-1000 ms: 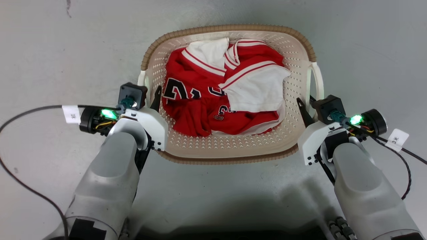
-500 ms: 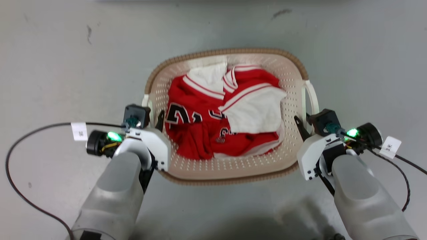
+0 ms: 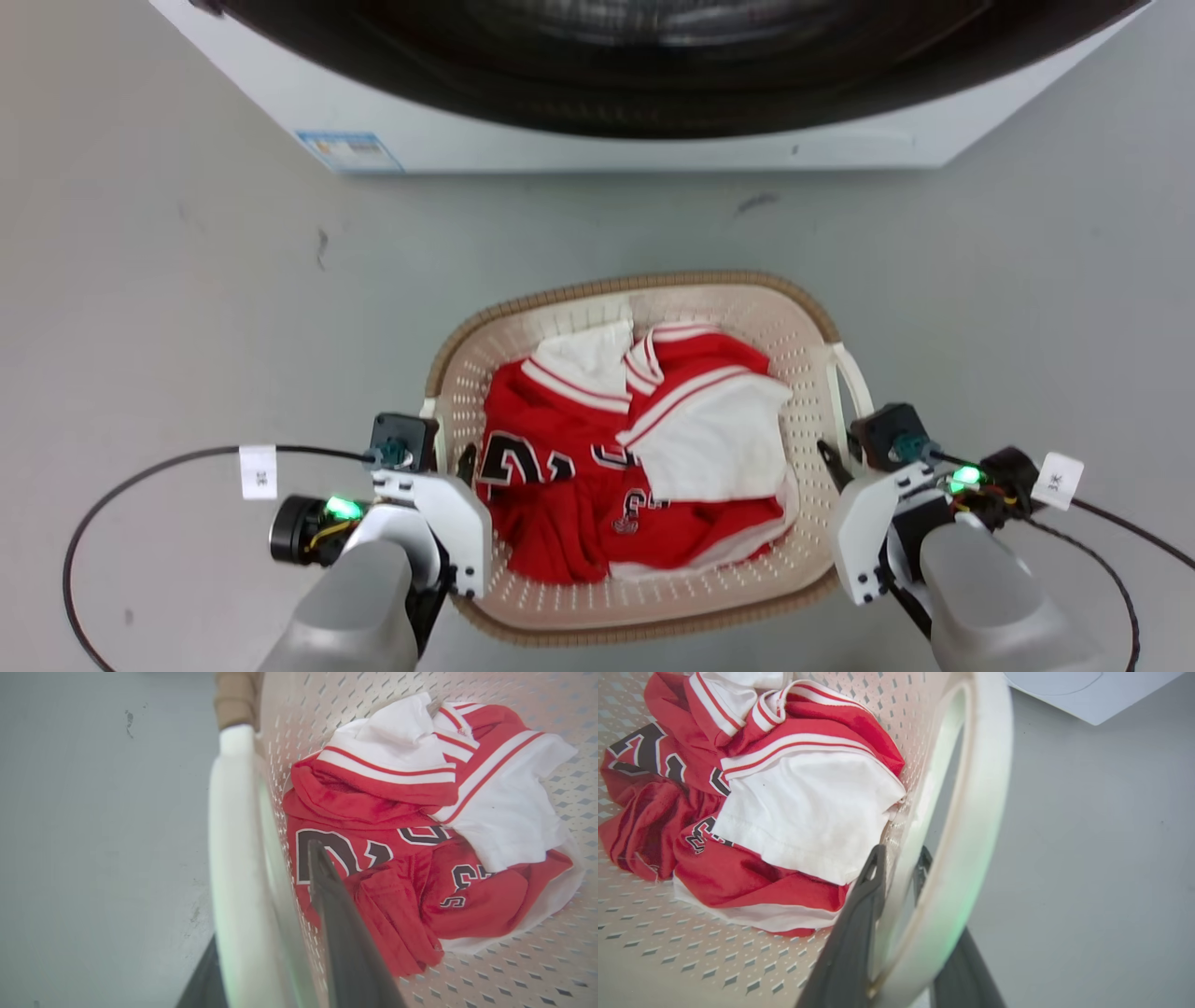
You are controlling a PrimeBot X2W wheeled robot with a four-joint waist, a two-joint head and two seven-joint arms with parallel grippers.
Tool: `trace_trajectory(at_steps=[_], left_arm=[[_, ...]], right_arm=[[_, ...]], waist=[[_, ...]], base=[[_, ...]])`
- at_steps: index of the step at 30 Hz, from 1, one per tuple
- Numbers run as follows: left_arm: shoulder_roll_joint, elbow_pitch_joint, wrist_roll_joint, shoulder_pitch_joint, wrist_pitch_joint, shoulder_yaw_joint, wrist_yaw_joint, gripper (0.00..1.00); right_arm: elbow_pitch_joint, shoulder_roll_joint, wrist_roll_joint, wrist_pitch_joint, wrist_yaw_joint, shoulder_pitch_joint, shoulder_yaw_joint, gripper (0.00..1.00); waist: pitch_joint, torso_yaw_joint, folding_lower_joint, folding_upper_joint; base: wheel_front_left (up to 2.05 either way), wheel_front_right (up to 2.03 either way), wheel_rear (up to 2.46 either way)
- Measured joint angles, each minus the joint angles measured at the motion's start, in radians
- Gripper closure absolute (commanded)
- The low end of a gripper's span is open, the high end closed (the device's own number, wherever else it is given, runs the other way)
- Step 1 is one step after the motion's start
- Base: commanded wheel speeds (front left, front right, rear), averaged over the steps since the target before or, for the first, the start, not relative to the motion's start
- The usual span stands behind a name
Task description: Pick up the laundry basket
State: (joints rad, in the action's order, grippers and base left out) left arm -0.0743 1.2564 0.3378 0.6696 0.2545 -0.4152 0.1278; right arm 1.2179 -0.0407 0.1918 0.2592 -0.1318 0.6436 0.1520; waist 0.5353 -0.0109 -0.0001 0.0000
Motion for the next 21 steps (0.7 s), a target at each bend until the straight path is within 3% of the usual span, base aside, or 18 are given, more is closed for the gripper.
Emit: trace_trajectory(at_steps=[21], left_arm=[[-0.008, 0.009, 0.17, -0.159, -0.101, -0.172, -0.002, 1.0]], right_arm=[[0.06, -0.001, -0.156, -0.115, 0.0, -0.128, 0.174, 1.0]], waist=[[-0.347, 0.018, -0.0001, 0.0]], base=[[0.0, 0.0, 0.0]])
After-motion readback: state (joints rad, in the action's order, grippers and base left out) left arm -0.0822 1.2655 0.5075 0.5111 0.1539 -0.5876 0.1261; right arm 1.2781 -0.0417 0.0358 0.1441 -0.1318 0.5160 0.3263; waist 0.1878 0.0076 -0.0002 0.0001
